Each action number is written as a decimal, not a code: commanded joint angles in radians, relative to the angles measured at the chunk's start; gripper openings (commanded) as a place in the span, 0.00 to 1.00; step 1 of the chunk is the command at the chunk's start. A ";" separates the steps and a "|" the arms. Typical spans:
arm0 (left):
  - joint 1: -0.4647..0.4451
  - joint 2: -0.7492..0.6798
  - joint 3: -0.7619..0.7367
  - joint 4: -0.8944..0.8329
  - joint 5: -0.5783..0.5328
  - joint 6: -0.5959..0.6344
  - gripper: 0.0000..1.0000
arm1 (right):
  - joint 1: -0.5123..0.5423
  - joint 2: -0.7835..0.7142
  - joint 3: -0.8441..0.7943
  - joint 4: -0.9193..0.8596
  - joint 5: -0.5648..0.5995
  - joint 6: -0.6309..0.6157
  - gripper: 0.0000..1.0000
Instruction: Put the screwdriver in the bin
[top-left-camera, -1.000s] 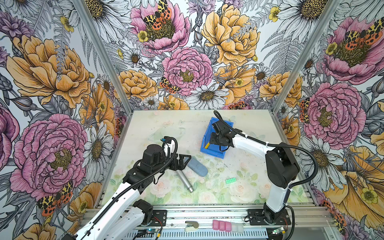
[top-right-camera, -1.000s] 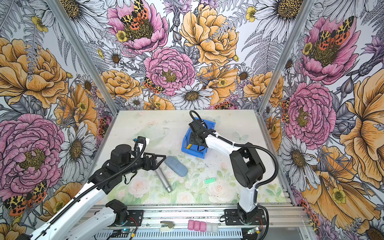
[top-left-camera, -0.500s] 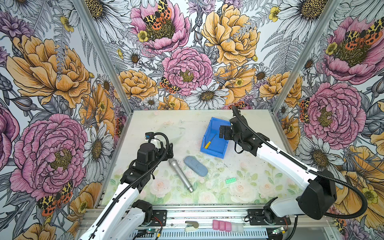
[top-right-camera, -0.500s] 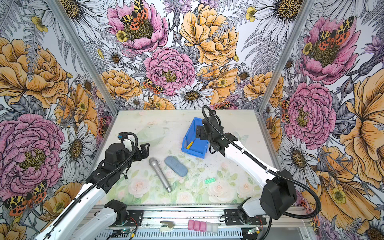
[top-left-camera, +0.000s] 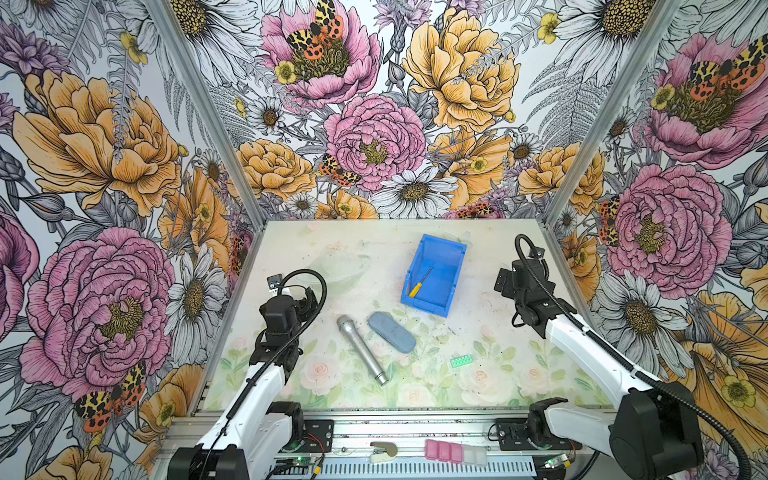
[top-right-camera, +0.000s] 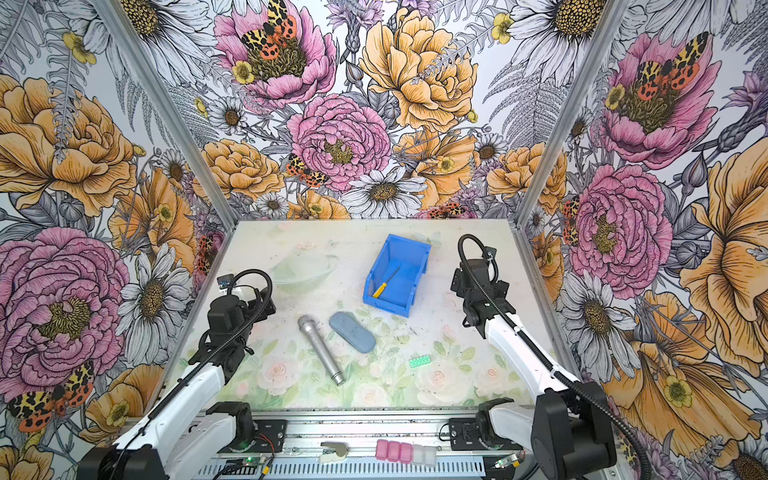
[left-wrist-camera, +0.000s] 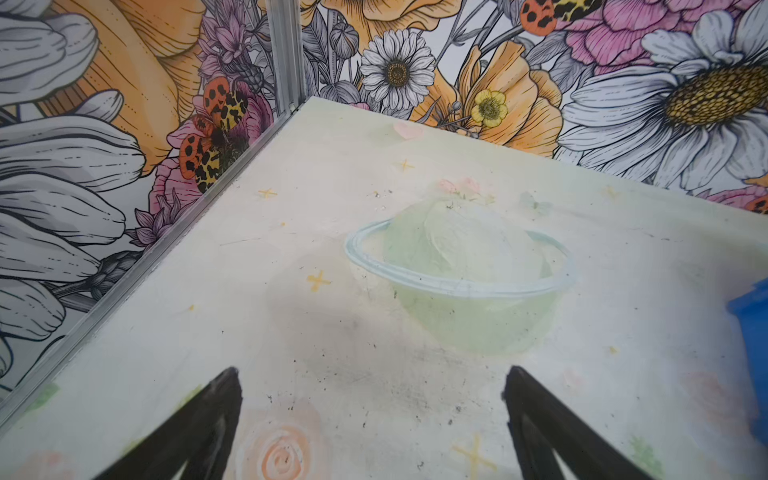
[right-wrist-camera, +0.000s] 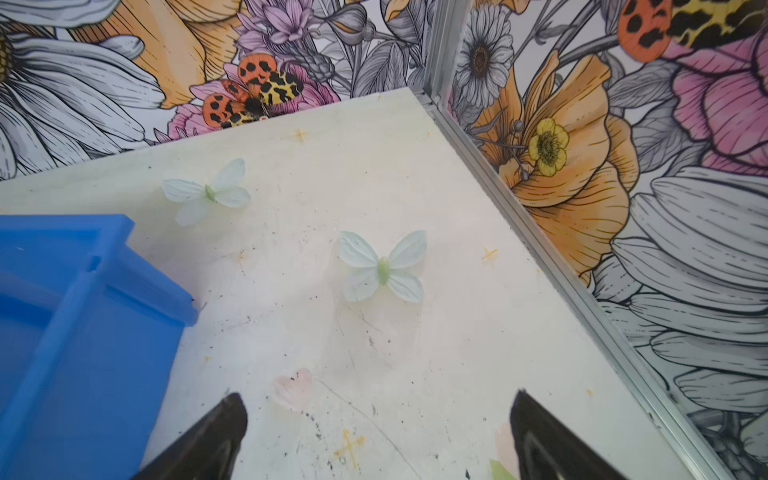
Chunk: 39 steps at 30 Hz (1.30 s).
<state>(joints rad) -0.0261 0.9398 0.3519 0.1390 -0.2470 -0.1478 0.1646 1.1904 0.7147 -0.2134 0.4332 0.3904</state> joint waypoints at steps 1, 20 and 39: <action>0.030 0.081 -0.021 0.263 0.013 0.066 0.99 | -0.058 -0.031 -0.100 0.311 -0.127 -0.090 1.00; 0.053 0.605 0.015 0.808 0.136 0.123 0.99 | -0.119 0.256 -0.172 0.695 -0.217 -0.300 1.00; 0.012 0.608 0.027 0.791 0.092 0.161 0.99 | -0.171 0.347 -0.326 1.089 -0.246 -0.290 0.99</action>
<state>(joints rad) 0.0059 1.5467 0.3614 0.9100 -0.1417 -0.0181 -0.0063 1.5349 0.3832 0.7883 0.2035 0.0883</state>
